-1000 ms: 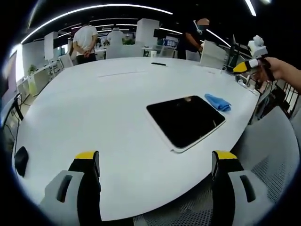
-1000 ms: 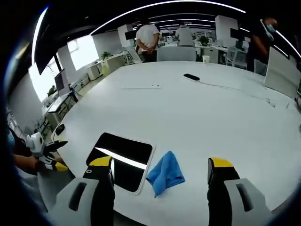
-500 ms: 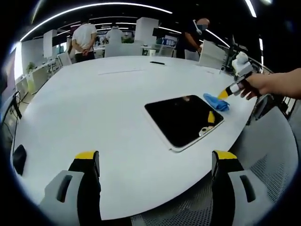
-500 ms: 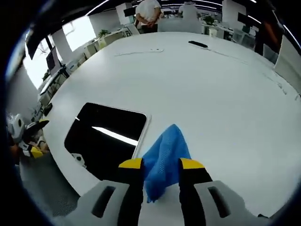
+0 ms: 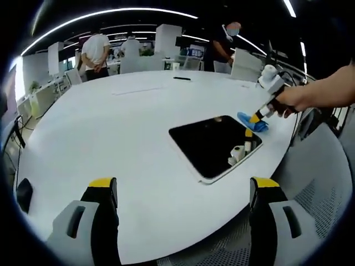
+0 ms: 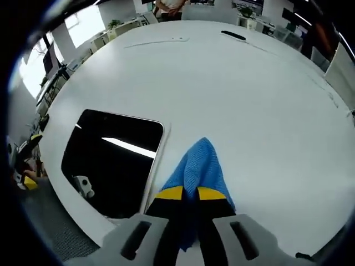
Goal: Wipe the mirror surface with the cleaning cloth until all visible marks leave the cleaned area.
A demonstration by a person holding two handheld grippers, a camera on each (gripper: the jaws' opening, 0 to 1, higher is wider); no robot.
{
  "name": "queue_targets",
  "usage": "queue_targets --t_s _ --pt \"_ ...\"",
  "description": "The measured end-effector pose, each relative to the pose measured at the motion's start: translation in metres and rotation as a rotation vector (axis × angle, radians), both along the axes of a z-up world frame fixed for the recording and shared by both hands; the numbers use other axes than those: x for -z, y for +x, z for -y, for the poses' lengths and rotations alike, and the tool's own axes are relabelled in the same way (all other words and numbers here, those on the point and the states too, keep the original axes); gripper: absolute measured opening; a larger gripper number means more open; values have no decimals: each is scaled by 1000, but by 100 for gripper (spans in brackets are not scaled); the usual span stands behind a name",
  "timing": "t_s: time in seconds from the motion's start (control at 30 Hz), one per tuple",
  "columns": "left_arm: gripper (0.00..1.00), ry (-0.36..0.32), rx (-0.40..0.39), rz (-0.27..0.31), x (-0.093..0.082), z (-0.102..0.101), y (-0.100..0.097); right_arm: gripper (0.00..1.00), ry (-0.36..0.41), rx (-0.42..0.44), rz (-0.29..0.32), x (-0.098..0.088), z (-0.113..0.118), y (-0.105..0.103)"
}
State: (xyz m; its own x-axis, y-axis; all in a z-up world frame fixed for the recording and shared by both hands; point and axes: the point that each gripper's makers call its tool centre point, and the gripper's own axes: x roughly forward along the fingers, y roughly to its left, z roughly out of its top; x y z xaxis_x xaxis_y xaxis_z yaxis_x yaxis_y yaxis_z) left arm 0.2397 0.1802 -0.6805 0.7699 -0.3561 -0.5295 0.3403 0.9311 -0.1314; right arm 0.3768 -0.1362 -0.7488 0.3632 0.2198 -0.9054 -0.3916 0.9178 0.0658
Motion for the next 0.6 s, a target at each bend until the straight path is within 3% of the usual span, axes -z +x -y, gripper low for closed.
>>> queue_targets --t_s 0.17,0.27,0.3,0.47,0.6 --pt "99 0 -3 -29 3 1 -3 1 41 30 -36 0 0 -1" --pt "99 11 15 -29 4 3 -4 1 82 120 -88 0 0 -2" --pt "99 0 19 -29 4 5 -4 1 79 82 -80 0 1 -1" --pt "99 7 31 -11 4 5 -3 0 115 90 -124 0 2 0" --pt "98 7 21 -9 3 4 -3 0 115 80 -89 -13 1 14"
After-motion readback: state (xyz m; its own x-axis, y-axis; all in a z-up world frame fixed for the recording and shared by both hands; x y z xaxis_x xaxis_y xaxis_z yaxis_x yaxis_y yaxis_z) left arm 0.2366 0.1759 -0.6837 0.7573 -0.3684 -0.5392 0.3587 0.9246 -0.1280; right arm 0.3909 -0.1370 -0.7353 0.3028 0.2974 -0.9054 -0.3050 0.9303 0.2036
